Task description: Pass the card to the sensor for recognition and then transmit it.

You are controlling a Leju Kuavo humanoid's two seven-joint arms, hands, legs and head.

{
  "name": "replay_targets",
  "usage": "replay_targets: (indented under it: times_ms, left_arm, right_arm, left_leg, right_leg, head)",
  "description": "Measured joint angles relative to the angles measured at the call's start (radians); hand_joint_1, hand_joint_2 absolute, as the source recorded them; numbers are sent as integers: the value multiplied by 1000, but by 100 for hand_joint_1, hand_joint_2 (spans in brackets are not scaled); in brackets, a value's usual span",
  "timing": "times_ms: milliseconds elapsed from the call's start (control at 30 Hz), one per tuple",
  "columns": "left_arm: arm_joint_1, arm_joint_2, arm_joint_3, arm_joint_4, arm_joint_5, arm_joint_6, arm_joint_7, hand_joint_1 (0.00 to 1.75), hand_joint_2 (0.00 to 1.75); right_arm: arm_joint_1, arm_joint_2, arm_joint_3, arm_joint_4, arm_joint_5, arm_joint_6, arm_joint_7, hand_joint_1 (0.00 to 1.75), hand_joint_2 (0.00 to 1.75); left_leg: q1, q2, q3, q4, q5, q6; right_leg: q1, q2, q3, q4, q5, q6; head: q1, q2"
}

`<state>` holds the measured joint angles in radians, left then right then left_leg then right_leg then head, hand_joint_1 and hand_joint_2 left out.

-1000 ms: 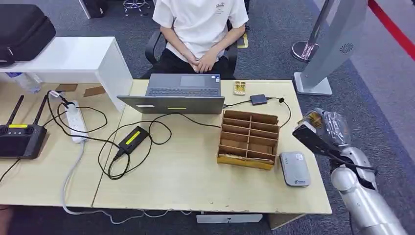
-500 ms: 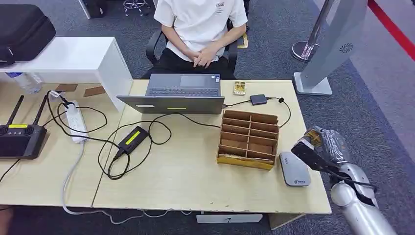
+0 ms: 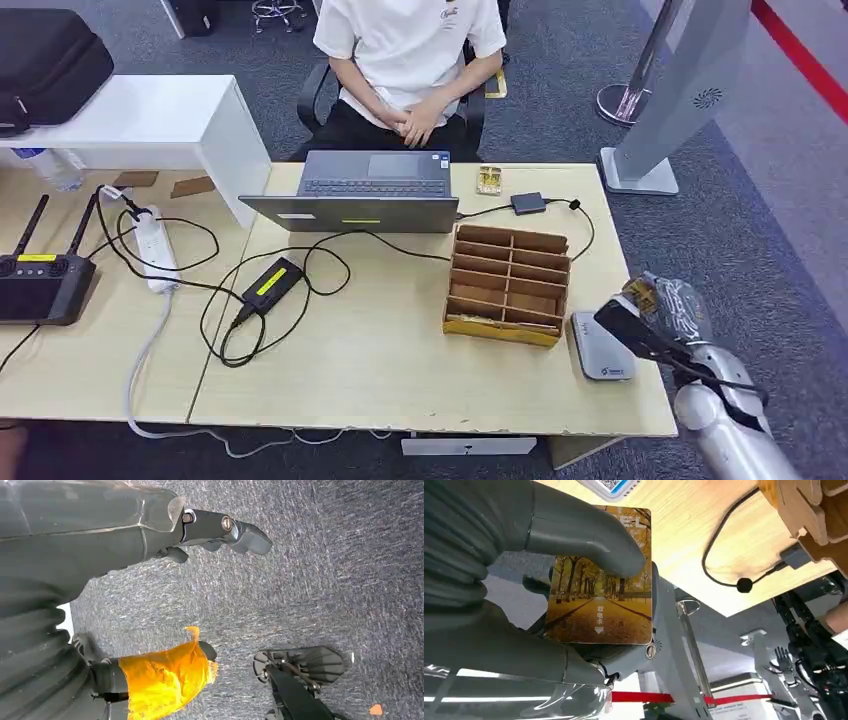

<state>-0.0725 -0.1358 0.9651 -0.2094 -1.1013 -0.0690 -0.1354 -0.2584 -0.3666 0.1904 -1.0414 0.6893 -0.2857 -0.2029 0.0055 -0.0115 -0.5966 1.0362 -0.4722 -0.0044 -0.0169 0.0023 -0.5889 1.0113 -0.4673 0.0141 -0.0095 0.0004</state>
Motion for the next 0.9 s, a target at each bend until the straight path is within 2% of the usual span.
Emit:
replay_targets:
  times_ms: [533,900]
  left_arm:
    - [-1,0,20,0,-9,0,3,0,175]
    - [-1,0,20,0,-23,-3,3,0,175]
  right_arm:
    - [21,50,0,72,51,-12,-10,175,175]
    - [-19,63,5,81,75,-5,-5,175,175]
  left_leg:
    - [0,0,0,0,0,0]
    - [0,0,0,0,0,0]
  right_leg:
    - [0,0,0,0,0,0]
    - [0,0,1,0,1,0]
  head:
    - [0,0]
    - [0,0]
